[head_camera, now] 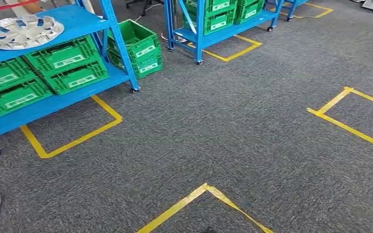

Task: Take the parts from the cabinet and place them on the table.

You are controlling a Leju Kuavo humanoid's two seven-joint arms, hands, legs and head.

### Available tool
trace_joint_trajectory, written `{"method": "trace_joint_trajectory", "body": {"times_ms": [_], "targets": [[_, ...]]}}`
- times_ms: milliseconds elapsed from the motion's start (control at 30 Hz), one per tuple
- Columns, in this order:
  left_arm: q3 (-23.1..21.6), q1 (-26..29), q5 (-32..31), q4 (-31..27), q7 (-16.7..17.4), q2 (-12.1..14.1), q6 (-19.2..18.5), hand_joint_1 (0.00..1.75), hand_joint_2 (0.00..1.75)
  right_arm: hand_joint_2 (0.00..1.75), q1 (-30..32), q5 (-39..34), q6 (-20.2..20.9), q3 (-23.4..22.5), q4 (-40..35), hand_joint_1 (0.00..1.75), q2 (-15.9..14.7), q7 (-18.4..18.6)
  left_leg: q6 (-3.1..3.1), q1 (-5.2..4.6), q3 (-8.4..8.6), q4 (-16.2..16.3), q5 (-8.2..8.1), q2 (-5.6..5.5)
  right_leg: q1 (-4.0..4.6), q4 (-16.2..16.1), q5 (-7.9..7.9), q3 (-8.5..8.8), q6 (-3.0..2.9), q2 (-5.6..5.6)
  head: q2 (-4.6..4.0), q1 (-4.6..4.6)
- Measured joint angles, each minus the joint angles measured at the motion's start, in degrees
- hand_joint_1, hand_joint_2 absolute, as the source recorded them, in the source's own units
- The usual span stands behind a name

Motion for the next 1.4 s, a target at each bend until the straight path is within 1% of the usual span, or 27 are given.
{"method": "trace_joint_trajectory", "body": {"times_ms": [33, 100, 133, 167, 200, 267, 300, 333, 400, 433, 467, 500, 633, 667, 700, 800, 833, 900, 967, 1000, 1033, 1133, 1167, 1200, 1267, 1333, 1400], "targets": [[0.0, -0.1, 0.0, 0.0, 0.0, 0.0, 0.0, 0.0, 0.0, 0.0, -0.1, 0.0, 0.0, 0.0, 0.0, 0.0, 0.0, 0.1, -0.02, 0.11, -0.39, 0.2, 0.25, -0.35, 0.14, 0.3, -0.21, 0.34, -0.83, -0.16, 0.02, -0.24], [0.0, 0.2, 0.0, 0.0, 0.0, 0.0, 0.1, 0.0, 0.0, 0.0, 0.1, 0.0, 0.0, 0.0, 0.0, 0.0, 0.0, 0.1, -0.41, 0.36, -0.75, 0.2, 0.53, -0.89, 0.48, 0.7, -0.23, -0.09, -1.44, -0.68, 0.0, -0.24], [0.0, 0.4, 0.0, 0.0, 0.0, 0.0, 0.1, 0.0, 0.0, 0.0, 0.1, 0.0, 0.0, 0.0, 0.0, 0.0, 0.0, 0.1, -0.66, 0.4, -0.91, 0.2, 0.29, -1.18, 0.07, 0.5, -0.08, 0.04, -1.93, -1.1, 0.02, -0.22], [0.0, 0.4, -0.1, 0.0, 0.0, -0.1, 0.1, 0.0, 0.0, 0.0, 0.0, 0.0, 0.0, 0.0, 0.0, 0.0, 0.0, 0.0, -1.0, 0.29, -1.2, 1.1, -0.58, 0.03, 0.12, 0.4, -0.05, 0.11, -2.13, -1.44, 0.0, -0.35], [0.0, 0.3, -0.1, 0.0, 0.0, -0.1, 0.1, 0.0, 0.0, 0.0, 0.0, 0.0, 0.0, 0.0, 0.0, 0.0, 0.0, 0.0, -1.39, 0.34, -2.46, 3.8, -2.27, 1.11, 0.13, 0.4, -0.05, 0.13, -2.49, -1.8, 0.0, -0.88], [0.0, 0.0, -0.1, 0.0, 0.0, -0.1, 0.1, 0.0, 0.0, 0.0, 0.1, 0.0, 0.0, 0.0, 0.0, 0.0, 0.0, 0.0, -1.9, 0.49, -7.25, 13.3, -6.61, 1.96, 0.2, 0.4, -0.17, 0.07, -2.69, -2.93, 0.0, -0.9], [0.0, 0.0, -0.1, 0.0, 0.1, -0.2, 0.1, 0.0, 0.0, 0.0, 0.1, 0.0, 0.0, 0.0, 0.0, 0.0, 0.0, 0.0, -1.96, 0.55, -9.22, 17.2, -7.86, 2.06, 0.23, 0.4, -0.21, 0.04, -2.75, -3.41, 0.0, -0.9], [0.0, 0.1, -0.1, 0.0, 0.1, -0.2, 0.1, 0.0, 0.0, 0.0, 0.2, 0.0, 0.0, 0.0, 0.0, 0.0, -0.1, 0.0, -1.89, 0.59, -10.09, 18.7, -7.77, 2.07, 0.28, 0.4, -0.24, 0.06, -2.79, -3.81, 0.0, -0.87], [0.0, 0.3, -0.1, 0.0, 0.2, -0.2, 0.1, 0.0, 0.0, 0.0, 0.1, 0.0, 0.0, 0.0, 0.0, 0.0, -0.1, 0.0, -1.43, 0.52, -7.86, 14.1, -4.01, 2.09, 0.38, 0.4, -0.29, 0.19, -2.8, -4.37, 0.0, -0.92], [0.0, 0.3, -0.1, 0.0, 0.2, -0.2, 0.1, 0.0, 0.0, 0.0, 0.0, 0.0, 0.0, 0.0, 0.0, 0.0, -0.1, 0.0, -1.02, 0.39, -5.24, 9.2, -1.47, 2.24, 0.41, 0.3, -0.3, 0.32, -2.77, -4.68, 0.0, -0.88], [0.0, 0.3, -0.1, 0.0, 0.2, -0.2, 0.1, 0.0, 0.0, 0.0, -0.1, 0.0, 0.0, 0.0, 0.0, 0.0, 0.0, 0.0, -0.45, 0.11, -2.51, 4.2, 0.4, 3.31, 0.41, 0.3, -0.31, 0.48, -2.76, -4.93, 0.0, -0.9], [0.0, 0.2, -0.1, 0.0, 0.2, -0.1, 0.1, 0.0, 0.0, 0.0, -0.1, 0.0, 0.0, 0.0, 0.0, 0.0, 0.0, 0.0, -0.03, -0.27, -0.91, 1.3, 0.68, 4.9, 0.7, 0.3, -0.42, 0.54, -2.58, -5.14, 0.0, -0.9], [0.0, 0.1, -0.1, 0.0, 0.2, -0.1, 0.1, 0.0, 0.0, 0.0, -0.1, 0.0, 0.0, 0.0, 0.0, 0.0, 0.0, 0.0, 0.56, -0.38, -0.6, -0.6, 0.65, 3.79, 0.88, -0.7, -0.15, 1.04, -1.42, -6.34, 0.0, -0.85], [0.0, 0.3, -0.1, 0.0, 0.2, -0.2, 0.1, 0.0, 0.0, 0.0, 0.0, 0.0, 0.0, 0.0, 0.0, 0.0, -0.1, 0.0, 0.7, 0.11, -0.14, -1.2, 1.04, 3.6, 0.83, -0.4, -0.65, 0.71, -1.06, -5.8, 0.0, -0.87], [0.0, 0.3, -0.1, 0.0, 0.2, -0.2, 0.1, 0.0, 0.0, 0.0, -0.1, 0.0, 0.0, 0.0, 0.0, 0.0, -0.1, 0.0, 0.88, 0.15, -0.08, -1.2, 1.03, 3.27, 0.93, 1.5, -2.02, -0.01, -0.9, -4.75, 0.0, -0.81], [0.0, 0.2, -0.1, 0.0, 0.2, -0.2, 0.1, 0.0, 0.0, 0.0, 0.1, -0.1, 0.0, 0.0, 0.0, 0.0, -0.1, 0.0, 1.31, 0.12, -0.16, -1.2, 1.01, 2.43, 1.03, 14.8, -8.03, -6.34, -0.83, -3.66, 0.0, -0.24], [0.0, 0.2, -0.1, 0.0, 0.2, -0.2, 0.1, 0.0, 0.0, 0.0, 0.2, -0.2, 0.0, 0.0, 0.0, 0.0, -0.1, 0.0, 1.31, 0.12, -0.14, -1.2, 1.01, 2.07, 1.02, 16.9, -8.27, -7.55, -0.79, -3.65, 0.0, -0.22], [0.0, 0.3, -0.1, 0.0, 0.2, -0.4, 0.1, 0.0, 0.0, 0.0, 0.2, -0.2, 0.0, 0.0, 0.0, 0.0, -0.1, 0.0, 1.26, 0.24, 0.01, -1.1, 0.93, 1.2, 0.88, 13.2, -4.82, -6.05, -0.61, -3.64, 0.0, -0.24], [0.0, 0.2, -0.1, 0.0, 0.2, -0.5, 0.1, 0.0, 0.0, 0.0, 0.2, -0.2, 0.0, 0.0, 0.0, 0.0, -0.1, 0.0, 0.68, 0.59, 0.14, -0.5, 0.54, 0.26, 0.47, 3.6, 0.22, -1.39, -0.17, -2.8, 0.0, -0.2], [0.0, 0.2, -0.1, 0.0, 0.2, -0.4, 0.1, 0.0, 0.0, 0.0, 0.1, -0.2, 0.0, 0.0, 0.0, 0.0, -0.1, 0.0, 0.17, 0.33, -0.04, -0.3, 0.27, -0.13, 0.19, 1.2, -0.18, -0.1, 0.2, -1.1, 0.0, -0.2], [0.0, 0.1, -0.1, 0.0, 0.2, -0.3, 0.1, 0.0, 0.0, 0.0, 0.0, -0.2, 0.0, 0.0, 0.0, 0.0, 0.0, 0.0, 0.01, 0.31, -0.59, 0.6, 0.08, -0.48, 0.02, 0.0, -0.53, 0.8, -0.38, -0.55, 0.0, -0.15], [0.0, 0.6, -0.1, 0.0, 0.2, -0.3, 0.1, 0.0, 0.0, 0.0, 0.1, -0.3, 0.0, 0.0, 0.0, 0.0, 0.0, 0.0, -0.43, 0.5, -1.09, 0.5, 0.58, -1.17, 0.37, 0.9, -0.4, -0.03, -1.35, -1.28, 0.0, -0.2], [0.0, 0.6, -0.1, 0.0, 0.2, -0.3, 0.1, 0.0, 0.0, 0.0, 0.1, -0.4, 0.0, 0.0, 0.0, 0.0, 0.0, 0.0, -0.76, 0.56, -1.19, 0.8, 0.08, -0.75, 0.07, 0.8, -0.31, 0.1, -1.78, -1.72, 0.0, -0.24], [0.0, 0.6, -0.1, 0.0, 0.2, -0.4, 0.1, 0.0, 0.0, 0.0, 0.0, -0.4, 0.0, 0.0, 0.0, 0.0, 0.0, 0.0, -1.18, 0.41, -1.74, 2.3, -0.93, 0.84, 0.11, 0.8, -0.32, 0.23, -2.05, -1.94, 0.02, -0.68], [0.0, 0.2, -0.1, 0.1, 0.2, -0.4, 0.1, 0.0, 0.0, 0.0, 0.1, -0.4, 0.0, 0.0, 0.0, 0.0, 0.0, 0.0, -1.69, 0.5, -5.93, 10.6, -5.18, 1.88, 0.16, 0.7, -0.36, 0.2, -2.44, -2.97, 0.0, -0.74], [0.0, 0.1, -0.1, 0.1, 0.2, -0.6, 0.1, 0.0, 0.0, 0.0, 0.2, -0.5, 0.0, 0.0, 0.0, 0.0, 0.0, 0.0, -1.78, 0.67, -9.75, 17.9, -7.47, 1.98, 0.2, 0.7, -0.48, 0.11, -2.62, -3.9, 0.0, -0.77], [0.0, 0.4, -0.1, 0.1, 0.2, -0.6, 0.1, 0.0, 0.0, 0.0, 0.2, -0.5, 0.0, 0.0, 0.0, 0.0, 0.0, 0.0, -1.49, 0.69, -9.07, 16.3, -5.15, 2.0, 0.3, 0.7, -0.53, 0.19, -2.68, -4.49, 0.0, -0.79]]}}
